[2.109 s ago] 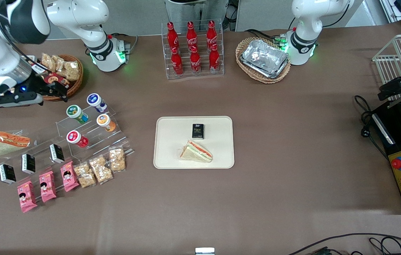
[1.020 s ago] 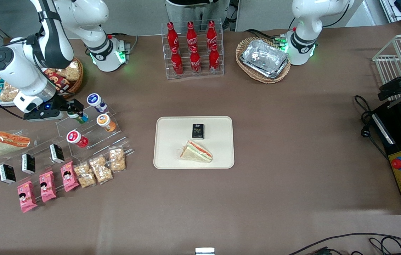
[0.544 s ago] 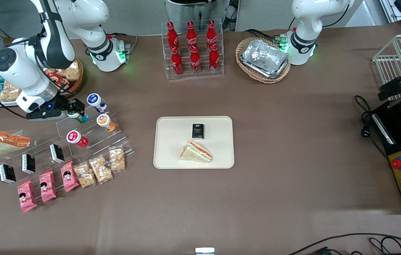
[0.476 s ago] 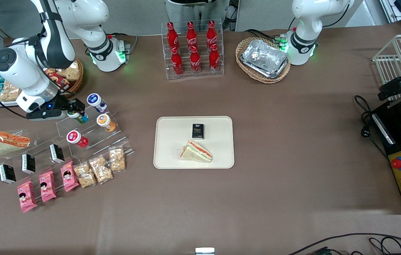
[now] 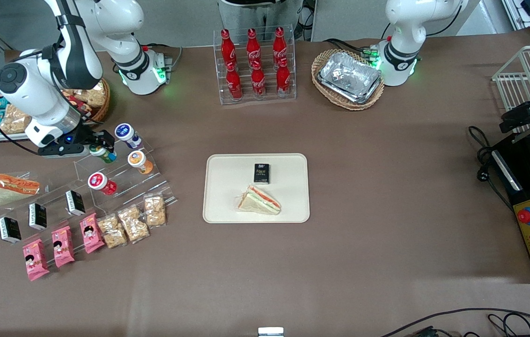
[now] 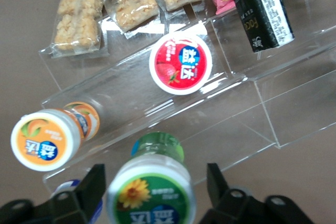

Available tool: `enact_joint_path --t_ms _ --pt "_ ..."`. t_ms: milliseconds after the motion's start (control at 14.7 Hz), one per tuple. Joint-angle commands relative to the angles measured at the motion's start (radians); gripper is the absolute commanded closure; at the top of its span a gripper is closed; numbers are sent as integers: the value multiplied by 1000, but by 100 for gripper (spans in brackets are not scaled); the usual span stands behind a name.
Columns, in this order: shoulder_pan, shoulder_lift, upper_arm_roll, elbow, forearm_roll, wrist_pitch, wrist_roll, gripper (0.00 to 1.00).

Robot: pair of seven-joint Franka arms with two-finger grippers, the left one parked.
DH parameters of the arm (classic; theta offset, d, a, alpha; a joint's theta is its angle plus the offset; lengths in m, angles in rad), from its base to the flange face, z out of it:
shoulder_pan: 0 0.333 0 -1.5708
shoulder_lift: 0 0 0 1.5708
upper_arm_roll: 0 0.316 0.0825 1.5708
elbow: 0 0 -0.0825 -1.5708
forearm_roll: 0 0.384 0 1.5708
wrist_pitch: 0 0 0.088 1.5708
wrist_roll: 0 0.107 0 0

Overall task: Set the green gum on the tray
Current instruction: 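Lift the green bottle and carry it over the cream tray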

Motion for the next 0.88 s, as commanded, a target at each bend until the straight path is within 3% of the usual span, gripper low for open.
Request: enact_joint_path --t_ms 0,340,612,816 --pt "4 -50 16 -19 -19 -25 58 27" --pt "2 -53 16 -18 -19 -29 46 53" --pt "1 -51 15 -12 -19 -32 46 83" --pt "-1 -103 13 -4 -19 -43 19 92"
